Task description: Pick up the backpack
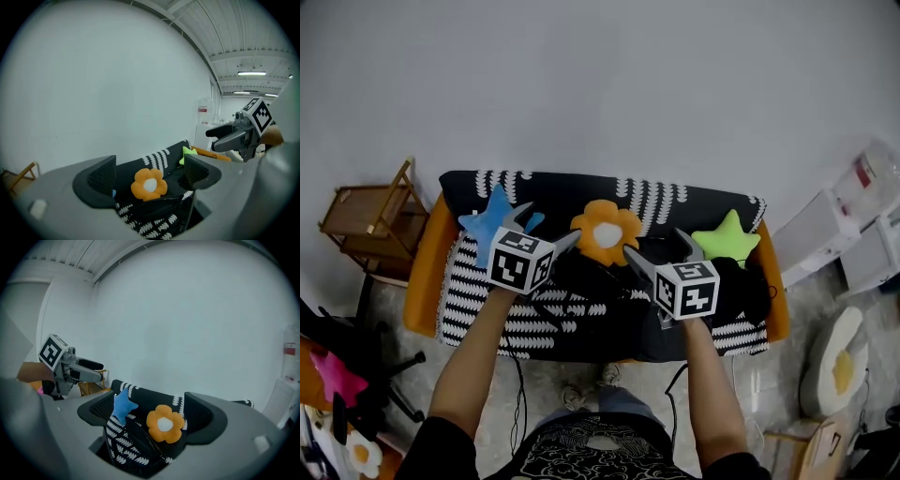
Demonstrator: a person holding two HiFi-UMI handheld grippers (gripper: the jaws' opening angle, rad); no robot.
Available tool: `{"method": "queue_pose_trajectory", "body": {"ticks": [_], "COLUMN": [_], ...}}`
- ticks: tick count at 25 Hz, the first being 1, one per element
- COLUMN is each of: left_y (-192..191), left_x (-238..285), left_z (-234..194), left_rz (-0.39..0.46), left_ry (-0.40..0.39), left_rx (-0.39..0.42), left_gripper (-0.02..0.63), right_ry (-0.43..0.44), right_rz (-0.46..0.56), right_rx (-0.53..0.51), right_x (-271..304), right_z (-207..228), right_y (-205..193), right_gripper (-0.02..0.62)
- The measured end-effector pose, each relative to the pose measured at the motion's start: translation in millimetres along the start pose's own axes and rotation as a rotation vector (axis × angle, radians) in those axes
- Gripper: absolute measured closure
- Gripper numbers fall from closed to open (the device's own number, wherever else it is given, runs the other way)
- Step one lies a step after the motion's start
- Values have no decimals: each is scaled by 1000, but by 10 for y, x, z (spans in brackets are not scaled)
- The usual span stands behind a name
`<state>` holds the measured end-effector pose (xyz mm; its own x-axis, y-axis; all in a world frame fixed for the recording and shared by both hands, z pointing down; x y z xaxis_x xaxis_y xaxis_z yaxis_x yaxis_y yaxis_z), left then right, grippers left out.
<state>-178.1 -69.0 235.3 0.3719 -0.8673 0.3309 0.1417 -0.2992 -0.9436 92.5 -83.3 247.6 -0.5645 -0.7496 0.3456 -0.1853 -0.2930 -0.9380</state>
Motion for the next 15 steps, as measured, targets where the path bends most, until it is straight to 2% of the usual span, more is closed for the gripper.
{"method": "queue_pose_trajectory", "body": {"ticks": [15], "left_y": [517], "left_x": [974], "left_z": [-134], "left_rz": [-29], "left_ry": [18], "left_rx": [94], "left_gripper": [166], "right_ry": [37], "right_rz": [89], "right_rx": [40], "right_x": [753], "right_z": [855], "right_y": [346], "right_gripper": [118]}}
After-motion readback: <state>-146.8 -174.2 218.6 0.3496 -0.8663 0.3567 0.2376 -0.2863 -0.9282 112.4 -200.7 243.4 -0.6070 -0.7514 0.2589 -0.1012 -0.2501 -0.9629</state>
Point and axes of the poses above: the fingertips, and each gripper's own axes: x forward along the fingers, z to its right, y out of its top, the point moved 10 cm from there along -x, backward along the fingers, and after that the axes turned 4 degrees about z, right-handed, at the moved point
